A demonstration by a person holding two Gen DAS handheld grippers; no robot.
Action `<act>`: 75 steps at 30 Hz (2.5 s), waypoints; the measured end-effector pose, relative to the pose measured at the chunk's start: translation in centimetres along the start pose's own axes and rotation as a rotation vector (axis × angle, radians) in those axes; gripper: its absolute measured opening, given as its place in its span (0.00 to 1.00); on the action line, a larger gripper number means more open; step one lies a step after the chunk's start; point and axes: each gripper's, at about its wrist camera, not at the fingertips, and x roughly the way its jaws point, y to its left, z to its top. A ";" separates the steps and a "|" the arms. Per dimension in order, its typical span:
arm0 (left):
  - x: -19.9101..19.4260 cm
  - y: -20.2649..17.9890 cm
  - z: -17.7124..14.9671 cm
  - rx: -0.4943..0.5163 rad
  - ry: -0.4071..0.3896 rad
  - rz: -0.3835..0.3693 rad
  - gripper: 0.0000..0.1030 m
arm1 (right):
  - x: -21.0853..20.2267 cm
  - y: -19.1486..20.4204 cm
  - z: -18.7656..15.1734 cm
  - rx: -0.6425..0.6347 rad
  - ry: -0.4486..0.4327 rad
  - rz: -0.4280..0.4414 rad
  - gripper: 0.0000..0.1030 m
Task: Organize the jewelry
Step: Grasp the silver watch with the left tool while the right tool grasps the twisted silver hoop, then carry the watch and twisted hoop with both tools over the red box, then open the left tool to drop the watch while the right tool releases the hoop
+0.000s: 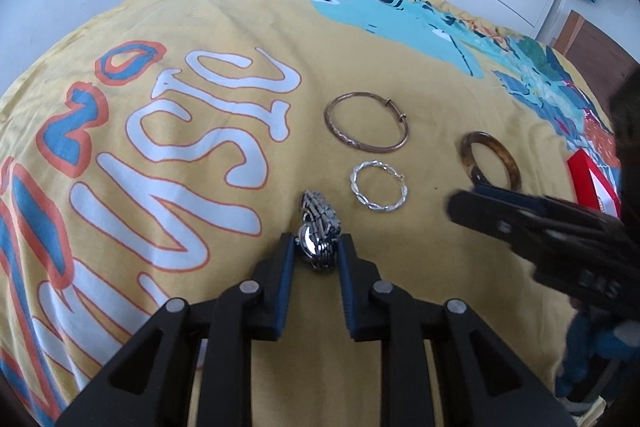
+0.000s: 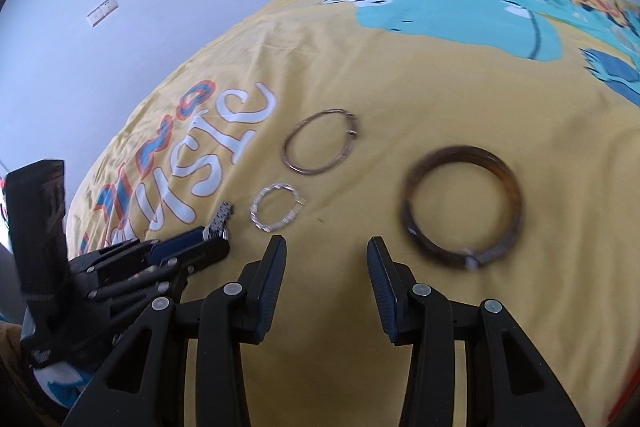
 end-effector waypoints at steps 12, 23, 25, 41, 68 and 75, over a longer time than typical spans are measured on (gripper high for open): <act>-2.2 1.6 -0.1 -0.011 -0.028 -0.019 0.19 | 5.4 1.8 1.8 -0.043 0.061 -0.054 0.26; -4.2 0.8 0.0 0.015 -0.052 -0.008 0.19 | 2.9 2.6 0.2 -0.094 0.055 -0.098 0.06; -4.6 0.3 0.0 0.031 -0.059 0.000 0.19 | 1.6 2.5 -0.3 -0.082 0.035 -0.096 0.06; -8.3 -7.7 2.2 0.139 -0.118 -0.082 0.19 | -12.5 -4.0 -2.1 0.058 -0.164 -0.180 0.06; 5.3 -40.3 3.0 0.396 0.063 -0.416 0.19 | -21.0 -31.2 -6.3 0.255 -0.090 -0.519 0.06; 6.7 -40.6 1.5 0.449 0.092 -0.382 0.19 | -19.3 -31.8 -6.8 0.243 -0.028 -0.544 0.07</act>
